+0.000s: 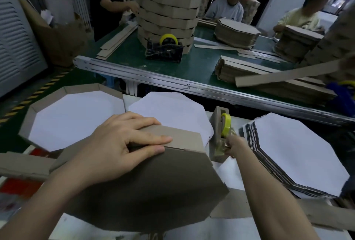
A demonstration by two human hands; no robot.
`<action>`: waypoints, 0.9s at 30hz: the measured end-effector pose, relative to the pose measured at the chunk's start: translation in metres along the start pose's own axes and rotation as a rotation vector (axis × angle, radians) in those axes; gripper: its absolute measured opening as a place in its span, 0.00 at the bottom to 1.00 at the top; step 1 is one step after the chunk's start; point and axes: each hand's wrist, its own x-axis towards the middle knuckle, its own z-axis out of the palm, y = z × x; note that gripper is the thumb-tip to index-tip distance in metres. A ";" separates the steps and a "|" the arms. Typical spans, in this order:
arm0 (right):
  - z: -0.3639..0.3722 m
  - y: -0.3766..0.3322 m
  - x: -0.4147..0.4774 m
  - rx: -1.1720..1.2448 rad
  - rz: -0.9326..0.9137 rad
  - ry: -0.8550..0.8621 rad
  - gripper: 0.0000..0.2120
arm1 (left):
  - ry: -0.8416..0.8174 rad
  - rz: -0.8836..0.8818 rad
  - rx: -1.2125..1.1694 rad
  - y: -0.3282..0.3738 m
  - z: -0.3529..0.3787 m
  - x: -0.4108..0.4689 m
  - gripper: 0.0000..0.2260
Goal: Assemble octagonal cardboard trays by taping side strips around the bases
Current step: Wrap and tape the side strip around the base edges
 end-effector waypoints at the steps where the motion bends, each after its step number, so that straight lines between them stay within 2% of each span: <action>1: 0.000 0.003 -0.001 0.077 -0.005 0.000 0.13 | 0.011 0.002 -0.004 -0.001 0.001 0.000 0.13; 5: 0.002 0.026 -0.002 0.410 -0.015 0.104 0.15 | 0.043 0.005 -0.029 -0.004 0.002 -0.002 0.12; 8: 0.003 0.047 -0.008 0.502 -0.061 0.214 0.13 | 0.049 -0.002 -0.043 -0.007 0.002 -0.003 0.12; 11: 0.001 0.066 -0.014 0.557 -0.129 0.204 0.06 | 0.054 -0.007 -0.054 -0.008 0.002 -0.005 0.12; 18: -0.002 0.103 -0.009 0.388 -0.258 0.065 0.11 | 0.071 0.006 -0.054 -0.007 0.001 -0.007 0.11; 27: -0.013 0.108 0.001 0.186 -0.249 0.105 0.12 | 0.071 0.001 -0.040 -0.010 0.003 -0.008 0.11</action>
